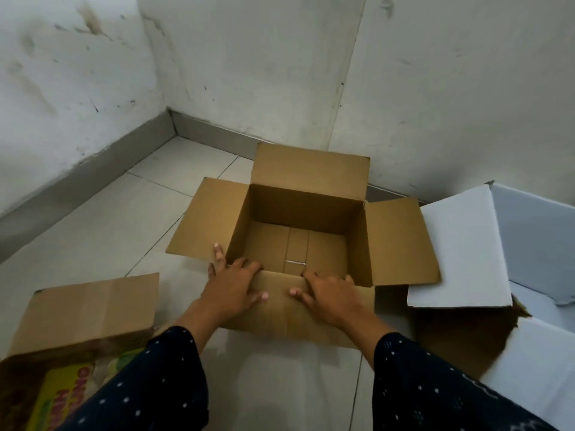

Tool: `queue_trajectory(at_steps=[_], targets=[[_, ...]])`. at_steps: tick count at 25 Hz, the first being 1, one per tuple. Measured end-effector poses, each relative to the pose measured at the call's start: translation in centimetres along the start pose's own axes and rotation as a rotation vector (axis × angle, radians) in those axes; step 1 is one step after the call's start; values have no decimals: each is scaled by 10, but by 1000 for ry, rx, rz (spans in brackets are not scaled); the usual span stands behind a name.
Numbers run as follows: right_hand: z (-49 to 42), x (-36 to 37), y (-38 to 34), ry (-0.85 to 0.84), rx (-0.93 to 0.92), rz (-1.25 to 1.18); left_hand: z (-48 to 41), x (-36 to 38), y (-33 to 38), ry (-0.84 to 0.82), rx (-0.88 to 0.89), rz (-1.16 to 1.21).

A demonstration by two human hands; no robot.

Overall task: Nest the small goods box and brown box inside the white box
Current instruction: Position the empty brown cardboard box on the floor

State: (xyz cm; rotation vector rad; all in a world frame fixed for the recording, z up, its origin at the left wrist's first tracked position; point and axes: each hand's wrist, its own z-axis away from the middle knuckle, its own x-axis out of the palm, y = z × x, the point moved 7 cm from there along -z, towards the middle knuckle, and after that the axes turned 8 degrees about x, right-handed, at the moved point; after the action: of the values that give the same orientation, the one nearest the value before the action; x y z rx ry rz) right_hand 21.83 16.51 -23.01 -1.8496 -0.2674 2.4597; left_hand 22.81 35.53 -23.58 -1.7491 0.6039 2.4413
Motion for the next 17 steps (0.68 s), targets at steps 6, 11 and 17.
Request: queue_trajectory(at_steps=[6, 11, 17], targets=[[-3, 2, -12, -13, 118, 0, -10, -3, -11, 111, -2, -87], [12, -35, -67, 188, -60, 17, 66, -62, -54, 516, -28, 73], [56, -11, -237, 197, -622, -22, 193, -8, -96, 311, -551, 409]])
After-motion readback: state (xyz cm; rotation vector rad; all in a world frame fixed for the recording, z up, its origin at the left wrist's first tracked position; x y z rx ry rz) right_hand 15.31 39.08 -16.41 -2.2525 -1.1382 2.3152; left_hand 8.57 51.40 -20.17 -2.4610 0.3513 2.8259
